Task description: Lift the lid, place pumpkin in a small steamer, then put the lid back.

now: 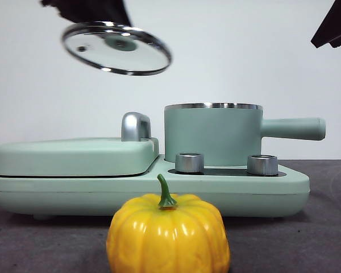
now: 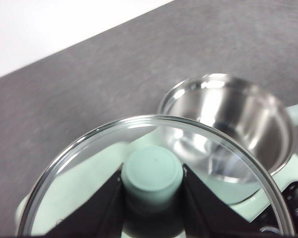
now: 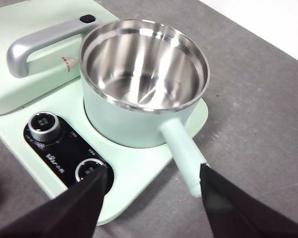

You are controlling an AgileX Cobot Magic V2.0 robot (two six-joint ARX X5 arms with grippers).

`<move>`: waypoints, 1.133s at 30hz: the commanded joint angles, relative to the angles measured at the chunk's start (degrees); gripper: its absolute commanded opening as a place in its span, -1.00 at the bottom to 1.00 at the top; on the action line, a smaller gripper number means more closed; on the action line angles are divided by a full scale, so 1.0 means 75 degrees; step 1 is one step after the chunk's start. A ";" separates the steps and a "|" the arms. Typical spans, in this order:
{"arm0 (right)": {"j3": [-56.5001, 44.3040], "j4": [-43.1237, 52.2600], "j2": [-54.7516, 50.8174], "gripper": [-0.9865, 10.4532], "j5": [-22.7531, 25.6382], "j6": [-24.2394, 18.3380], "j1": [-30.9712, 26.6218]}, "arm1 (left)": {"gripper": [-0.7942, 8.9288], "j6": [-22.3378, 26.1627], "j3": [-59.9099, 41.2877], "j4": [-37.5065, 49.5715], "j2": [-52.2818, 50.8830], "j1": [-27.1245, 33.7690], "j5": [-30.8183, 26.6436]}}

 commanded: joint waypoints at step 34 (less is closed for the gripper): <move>0.0128 0.0635 0.3430 -0.09 -0.0032 -0.0102 0.4908 | -0.82 -0.0507 -0.1725 -0.0236 -0.2640 0.1489 -0.0015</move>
